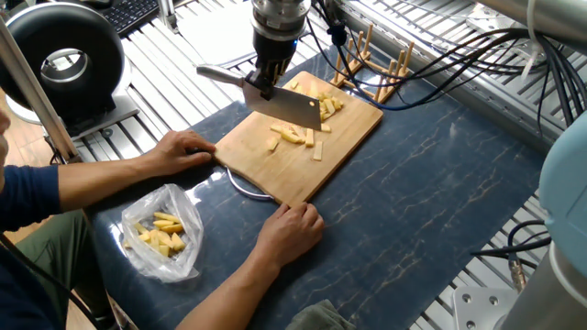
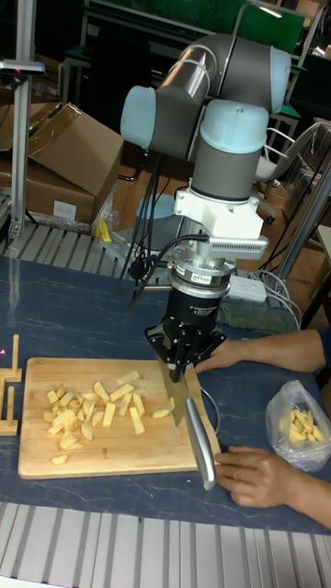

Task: Chop the potatoes

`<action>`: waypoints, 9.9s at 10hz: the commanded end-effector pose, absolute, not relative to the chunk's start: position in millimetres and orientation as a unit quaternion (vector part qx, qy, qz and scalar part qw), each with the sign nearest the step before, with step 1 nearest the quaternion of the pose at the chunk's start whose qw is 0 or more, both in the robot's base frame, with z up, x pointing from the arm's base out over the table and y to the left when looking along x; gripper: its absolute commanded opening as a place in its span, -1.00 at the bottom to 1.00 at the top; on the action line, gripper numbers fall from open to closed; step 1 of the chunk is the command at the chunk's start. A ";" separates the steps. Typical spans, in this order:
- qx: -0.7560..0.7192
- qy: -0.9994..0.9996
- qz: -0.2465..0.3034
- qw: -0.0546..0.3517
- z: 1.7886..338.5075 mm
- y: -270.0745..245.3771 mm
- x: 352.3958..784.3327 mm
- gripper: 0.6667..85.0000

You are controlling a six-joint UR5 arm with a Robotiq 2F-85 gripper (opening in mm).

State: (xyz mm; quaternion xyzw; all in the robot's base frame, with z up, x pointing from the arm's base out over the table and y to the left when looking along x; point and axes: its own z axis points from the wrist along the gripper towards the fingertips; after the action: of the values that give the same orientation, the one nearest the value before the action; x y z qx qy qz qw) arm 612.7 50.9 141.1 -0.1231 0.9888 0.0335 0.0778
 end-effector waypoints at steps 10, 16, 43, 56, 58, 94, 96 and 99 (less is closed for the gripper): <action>-0.104 0.993 0.021 0.058 158.0 38.7 614.4 -0.99; -0.100 0.993 0.027 0.062 160.6 38.5 618.3 -0.99; -0.161 0.985 -0.020 0.063 167.4 -71.1 607.0 -0.99; -0.063 0.992 -0.056 0.095 171.1 -91.4 625.3 -0.99; -0.067 0.992 -0.054 0.088 170.3 -90.3 621.7 -0.99; -0.246 0.962 -0.028 0.118 79.3 -219.3 621.6 -0.57; -0.255 0.960 -0.024 0.114 79.4 -217.4 619.5 -0.31; -0.266 0.957 -0.015 0.116 82.0 -213.1 619.7 -0.08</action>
State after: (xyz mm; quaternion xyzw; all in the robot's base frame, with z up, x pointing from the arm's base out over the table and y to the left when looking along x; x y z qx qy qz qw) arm 618.5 -216.5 79.2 -0.2606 0.9587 -0.0241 0.1109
